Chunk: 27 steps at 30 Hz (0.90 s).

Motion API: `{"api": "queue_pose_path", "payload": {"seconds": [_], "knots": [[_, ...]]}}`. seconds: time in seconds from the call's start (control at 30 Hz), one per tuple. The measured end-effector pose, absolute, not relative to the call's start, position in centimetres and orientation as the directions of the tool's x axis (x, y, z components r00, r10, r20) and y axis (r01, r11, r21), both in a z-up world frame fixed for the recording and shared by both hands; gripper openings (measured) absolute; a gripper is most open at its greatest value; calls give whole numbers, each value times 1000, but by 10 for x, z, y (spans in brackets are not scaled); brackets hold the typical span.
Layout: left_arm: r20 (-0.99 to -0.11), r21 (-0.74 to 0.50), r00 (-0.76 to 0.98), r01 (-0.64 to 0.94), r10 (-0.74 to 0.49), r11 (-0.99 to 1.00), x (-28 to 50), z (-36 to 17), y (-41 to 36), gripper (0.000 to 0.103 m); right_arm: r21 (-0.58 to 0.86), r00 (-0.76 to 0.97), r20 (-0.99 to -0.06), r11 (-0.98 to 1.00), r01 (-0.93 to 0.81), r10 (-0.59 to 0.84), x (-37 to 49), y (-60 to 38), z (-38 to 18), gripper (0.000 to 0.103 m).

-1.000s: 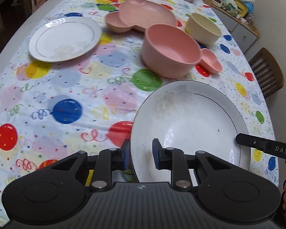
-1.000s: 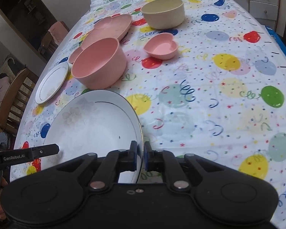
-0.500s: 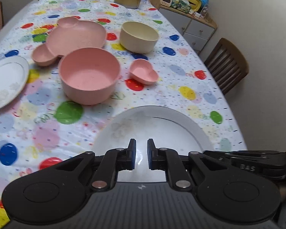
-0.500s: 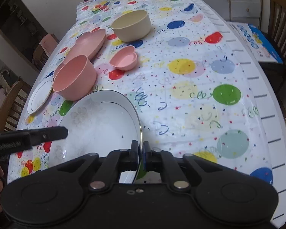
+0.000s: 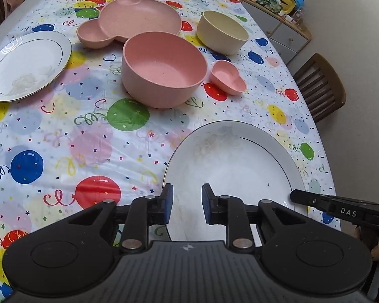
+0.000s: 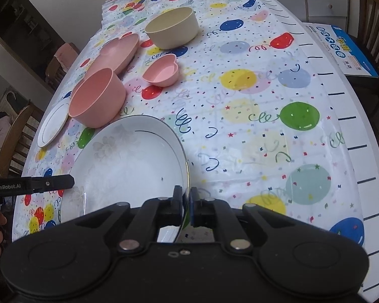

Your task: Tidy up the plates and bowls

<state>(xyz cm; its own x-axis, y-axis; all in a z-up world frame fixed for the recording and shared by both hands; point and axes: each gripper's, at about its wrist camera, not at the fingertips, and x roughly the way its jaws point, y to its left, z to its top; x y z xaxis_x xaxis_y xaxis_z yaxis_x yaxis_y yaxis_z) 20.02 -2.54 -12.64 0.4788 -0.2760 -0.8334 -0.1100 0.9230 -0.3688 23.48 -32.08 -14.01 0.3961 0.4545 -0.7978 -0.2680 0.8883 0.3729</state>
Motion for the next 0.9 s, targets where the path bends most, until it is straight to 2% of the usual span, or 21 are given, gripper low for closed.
{"api": "queue_pose_path", "payload": {"seconds": [0.03, 0.1, 0.13, 0.17, 0.23, 0.4, 0.47, 0.57, 0.77, 0.9], "knots": [[-830, -375, 483, -116, -278, 920, 199, -124, -24, 27, 376, 396, -797, 888, -266, 456, 235, -321, -140, 4], [-815, -384, 509, -118, -277, 916, 195, -118, -19, 52, 378, 394, -798, 887, -265, 457, 234, -322, -141, 4], [-816, -372, 519, -129, -257, 919, 193, -117, -17, 77, 378, 391, -799, 888, -263, 457, 234, -323, -142, 4], [-819, -354, 525, -147, -230, 924, 192, -117, -15, 81, 379, 389, -801, 888, -261, 456, 234, -323, -143, 5], [-834, -345, 503, -155, -227, 926, 195, -122, -14, 81, 381, 387, -801, 888, -257, 456, 235, -323, -145, 5], [-842, -363, 482, -176, -241, 915, 198, -137, -13, 77, 386, 385, -800, 887, -255, 459, 236, -324, -147, 5], [-846, -364, 471, -164, -251, 917, 201, -140, -17, 58, 389, 384, -799, 885, -256, 462, 236, -325, -147, 5], [-850, -372, 455, -161, -266, 914, 204, -145, -22, 40, 390, 383, -798, 883, -261, 465, 237, -325, -147, 5], [-852, -400, 438, -189, -288, 897, 209, -153, -21, 20, 400, 380, -794, 879, -259, 474, 239, -326, -148, 5], [-860, -393, 426, -204, -280, 897, 210, -155, -21, 16, 401, 378, -794, 877, -264, 476, 239, -327, -148, 5]]}}
